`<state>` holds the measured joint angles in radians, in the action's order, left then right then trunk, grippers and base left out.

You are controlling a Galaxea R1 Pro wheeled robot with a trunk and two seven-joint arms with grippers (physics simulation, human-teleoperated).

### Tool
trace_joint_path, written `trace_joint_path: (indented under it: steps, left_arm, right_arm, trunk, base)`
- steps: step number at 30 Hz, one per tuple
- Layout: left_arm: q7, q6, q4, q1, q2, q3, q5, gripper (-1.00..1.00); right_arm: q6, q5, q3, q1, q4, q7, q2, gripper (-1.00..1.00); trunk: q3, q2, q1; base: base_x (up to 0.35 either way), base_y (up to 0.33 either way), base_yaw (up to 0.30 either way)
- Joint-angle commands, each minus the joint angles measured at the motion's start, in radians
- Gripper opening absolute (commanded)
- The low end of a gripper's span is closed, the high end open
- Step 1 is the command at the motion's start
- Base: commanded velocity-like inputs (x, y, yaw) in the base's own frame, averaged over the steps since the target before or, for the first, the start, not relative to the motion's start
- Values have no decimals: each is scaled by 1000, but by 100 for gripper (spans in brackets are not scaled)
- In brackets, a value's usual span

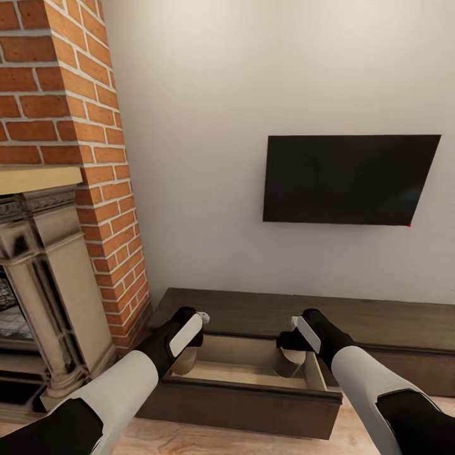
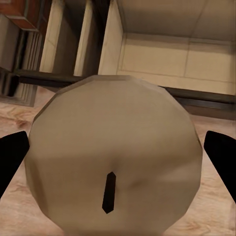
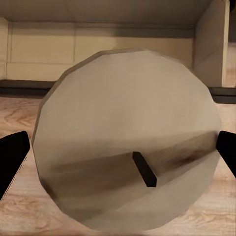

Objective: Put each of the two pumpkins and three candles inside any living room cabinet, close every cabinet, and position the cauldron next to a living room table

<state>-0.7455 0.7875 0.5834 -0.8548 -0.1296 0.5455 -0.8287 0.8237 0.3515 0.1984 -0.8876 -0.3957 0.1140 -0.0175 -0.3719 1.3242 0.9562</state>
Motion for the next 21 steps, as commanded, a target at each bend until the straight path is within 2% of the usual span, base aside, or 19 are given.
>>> trace_joint_path:
  steps: [1, 6, 11, 16, 21]
  left_arm:
    - [-9, 2, 1, -1, 1, 5, -9, -100]
    - [-5, 2, 1, -1, 0, 5, -9, -100]
    - [-4, 2, 1, -1, 0, 5, -9, -100]
    - [-4, 2, 1, -1, -1, 5, -9, -100]
    - [-5, 2, 3, -1, -1, 5, -9, -100]
  right_arm:
    - [4, 9, 7, -1, -2, -4, -1, -100]
    - [5, 9, 7, -1, -2, -31, -2, -100]
    - [6, 9, 7, -1, -2, -36, -2, -100]
    - [7, 9, 6, -1, -2, -37, -2, -100]
    - [8, 9, 6, -1, -2, -37, -2, -100]
  trunk:
    - [-1, 1, 0]
    - [0, 1, 0]
    - [3, 1, 0]
    - [4, 1, 0]
    - [4, 1, 0]
  base:
    - [160, 0, -13]
    - [76, 0, -58]
    - [53, 0, -95]
    - [177, 0, -19]
    - [45, 0, -3]
